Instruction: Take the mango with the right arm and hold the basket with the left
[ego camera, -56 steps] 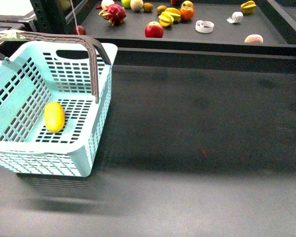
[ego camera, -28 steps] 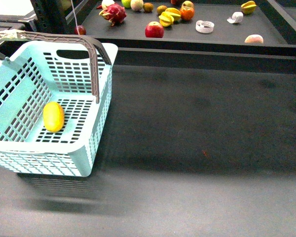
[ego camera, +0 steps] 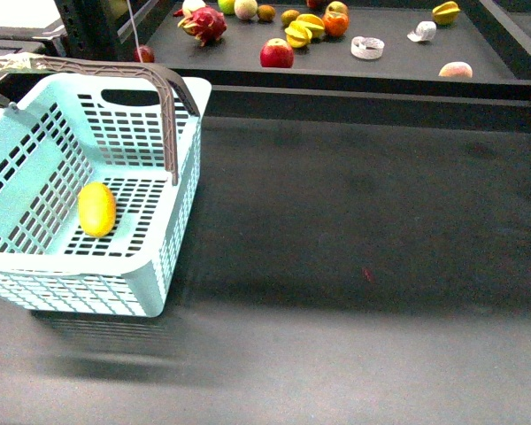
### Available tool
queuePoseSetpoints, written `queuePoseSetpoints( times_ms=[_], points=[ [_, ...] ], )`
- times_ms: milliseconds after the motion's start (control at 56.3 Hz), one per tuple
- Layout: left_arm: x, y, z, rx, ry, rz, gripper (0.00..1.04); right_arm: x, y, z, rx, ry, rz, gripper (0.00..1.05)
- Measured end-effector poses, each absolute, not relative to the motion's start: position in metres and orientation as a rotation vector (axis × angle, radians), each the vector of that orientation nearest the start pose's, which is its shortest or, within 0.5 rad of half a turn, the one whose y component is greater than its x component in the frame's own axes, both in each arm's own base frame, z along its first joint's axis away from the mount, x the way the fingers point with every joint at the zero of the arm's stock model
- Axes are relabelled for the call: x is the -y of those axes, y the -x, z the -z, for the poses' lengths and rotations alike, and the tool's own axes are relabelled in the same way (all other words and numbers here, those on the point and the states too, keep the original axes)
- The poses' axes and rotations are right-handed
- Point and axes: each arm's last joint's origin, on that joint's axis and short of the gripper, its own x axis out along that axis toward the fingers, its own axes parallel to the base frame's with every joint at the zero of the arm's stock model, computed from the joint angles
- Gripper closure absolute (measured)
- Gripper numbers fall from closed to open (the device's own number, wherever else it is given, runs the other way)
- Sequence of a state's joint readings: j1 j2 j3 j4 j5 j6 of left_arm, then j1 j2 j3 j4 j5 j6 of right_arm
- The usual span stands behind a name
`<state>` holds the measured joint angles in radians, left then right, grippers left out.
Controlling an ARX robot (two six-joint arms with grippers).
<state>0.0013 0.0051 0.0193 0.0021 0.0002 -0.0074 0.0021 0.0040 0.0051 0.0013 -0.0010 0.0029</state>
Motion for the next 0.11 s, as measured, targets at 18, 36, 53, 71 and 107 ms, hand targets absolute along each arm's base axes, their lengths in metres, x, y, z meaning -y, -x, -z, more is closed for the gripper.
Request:
queuePoseSetpoints(
  times_ms=[18,36,53,71,107],
  points=[
    [-0.0001,-0.0968,-0.1699,0.016,0.007,-0.001,1.01,-0.0002,-0.0976,-0.1651,0.002,-0.003,-0.003,0.08],
    [-0.0001,-0.0968,-0.1699,0.016,0.007,-0.001,1.01,-0.0002,-0.0976,-0.1651,0.002,-0.003,-0.003,0.08],
    [-0.0001,-0.0968,-0.1699,0.016,0.008,-0.001,0.99,-0.0002,-0.0976,-0.1651,0.002,-0.003,-0.003,0.08],
    [-0.0001,-0.0968,-0.1699,0.016,0.008,-0.001,0.96,-0.0002,-0.0976,-0.1651,0.002,-0.003,-0.003,0.08],
    [-0.0001,-0.0968,-0.1699,0.016,0.008,-0.001,0.89,-0.0002,-0.0976,-0.1651,0.002,-0.003,-0.003,0.08]
  ],
)
